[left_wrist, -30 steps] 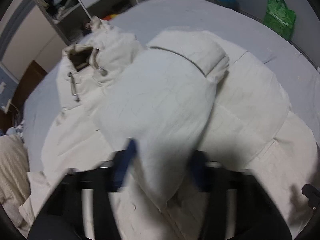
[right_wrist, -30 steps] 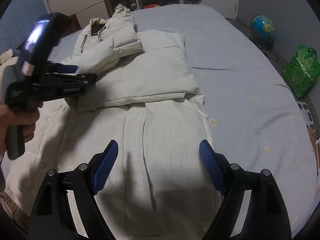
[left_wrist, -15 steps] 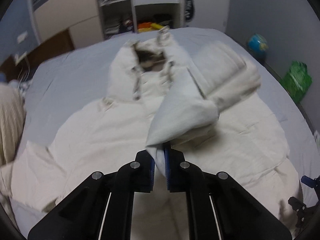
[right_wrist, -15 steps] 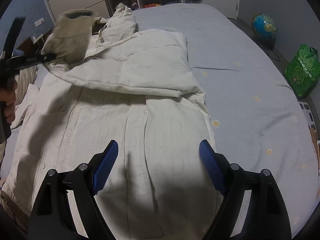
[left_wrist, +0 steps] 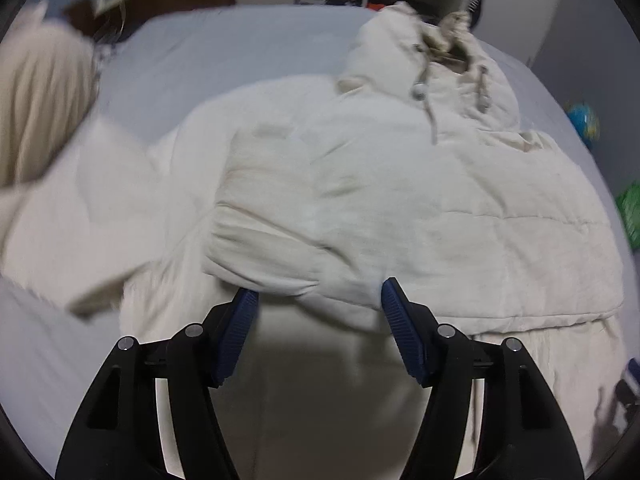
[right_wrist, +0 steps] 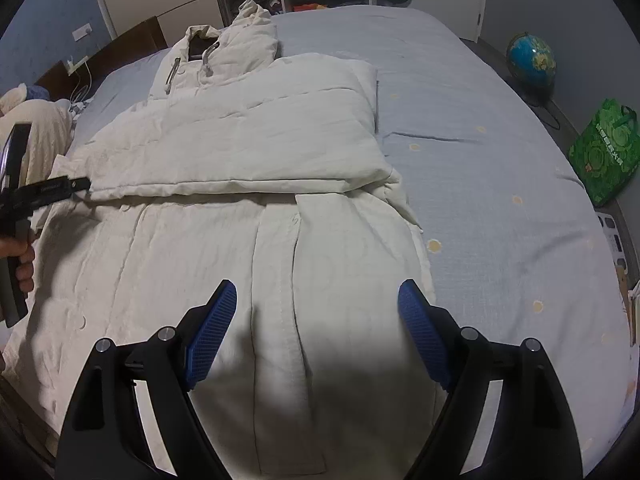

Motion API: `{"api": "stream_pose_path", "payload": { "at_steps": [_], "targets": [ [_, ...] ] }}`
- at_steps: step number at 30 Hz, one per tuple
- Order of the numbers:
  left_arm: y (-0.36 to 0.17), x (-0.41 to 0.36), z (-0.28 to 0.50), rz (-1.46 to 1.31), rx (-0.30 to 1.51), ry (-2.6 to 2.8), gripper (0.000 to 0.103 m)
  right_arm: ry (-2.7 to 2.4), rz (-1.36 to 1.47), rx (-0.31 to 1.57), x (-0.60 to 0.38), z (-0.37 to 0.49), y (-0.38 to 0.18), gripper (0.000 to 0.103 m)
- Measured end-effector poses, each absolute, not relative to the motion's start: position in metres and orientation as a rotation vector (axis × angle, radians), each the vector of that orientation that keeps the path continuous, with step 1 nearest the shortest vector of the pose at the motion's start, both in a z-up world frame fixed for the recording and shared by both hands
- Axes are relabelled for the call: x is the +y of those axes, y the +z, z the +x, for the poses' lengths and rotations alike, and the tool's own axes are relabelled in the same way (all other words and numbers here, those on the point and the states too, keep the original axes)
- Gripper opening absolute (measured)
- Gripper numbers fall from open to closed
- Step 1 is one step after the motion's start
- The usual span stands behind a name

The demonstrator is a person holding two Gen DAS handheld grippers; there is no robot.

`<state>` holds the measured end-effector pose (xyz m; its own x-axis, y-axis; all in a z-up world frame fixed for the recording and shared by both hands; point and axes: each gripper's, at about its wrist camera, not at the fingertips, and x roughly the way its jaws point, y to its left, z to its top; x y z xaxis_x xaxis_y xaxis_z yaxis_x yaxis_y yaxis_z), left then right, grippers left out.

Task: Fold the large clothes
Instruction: 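Grasp the other sleeve with the left gripper and lift it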

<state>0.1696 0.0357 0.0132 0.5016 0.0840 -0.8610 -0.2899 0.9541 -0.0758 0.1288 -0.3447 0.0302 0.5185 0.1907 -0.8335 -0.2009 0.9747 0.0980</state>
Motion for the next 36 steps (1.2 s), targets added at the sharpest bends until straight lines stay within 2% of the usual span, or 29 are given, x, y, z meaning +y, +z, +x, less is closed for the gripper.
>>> {"api": "stream_pose_path", "payload": {
  "at_steps": [2, 5, 7, 9, 12, 17, 25, 36],
  "targets": [
    [0.013, 0.047, 0.162, -0.256, 1.020, 0.223, 0.064, 0.234, -0.021, 1.000, -0.343, 0.129, 0.030, 0.079],
    [0.018, 0.061, 0.151, -0.260, 1.011, 0.237, 0.058, 0.233, -0.034, 1.000, -0.342, 0.129, 0.030, 0.079],
    [0.019, 0.071, 0.140, -0.290, 1.003, 0.240, 0.058, 0.234, -0.037, 1.001, -0.342, 0.129, 0.030, 0.079],
    [0.022, 0.082, 0.129, -0.297, 0.985, 0.262, 0.067, 0.236, -0.039, 1.001, -0.341, 0.129, 0.029, 0.079],
    [0.028, 0.107, 0.111, -0.315, 0.947, 0.283, 0.076, 0.239, -0.040, 0.999, -0.340, 0.128, 0.030, 0.079],
    [0.030, 0.156, 0.086, -0.349, 0.936, 0.364, 0.085, 0.241, -0.053, 1.002, -0.337, 0.126, 0.029, 0.079],
    [0.027, 0.252, 0.044, -0.534, 0.903, 0.511, 0.085, 0.255, -0.106, 1.019, -0.327, 0.125, 0.027, 0.079],
    [-0.014, 0.314, 0.030, -0.877, 0.869, 0.502, 0.083, 0.246, -0.163, 1.045, -0.319, 0.127, 0.022, 0.079]
  ]
}}
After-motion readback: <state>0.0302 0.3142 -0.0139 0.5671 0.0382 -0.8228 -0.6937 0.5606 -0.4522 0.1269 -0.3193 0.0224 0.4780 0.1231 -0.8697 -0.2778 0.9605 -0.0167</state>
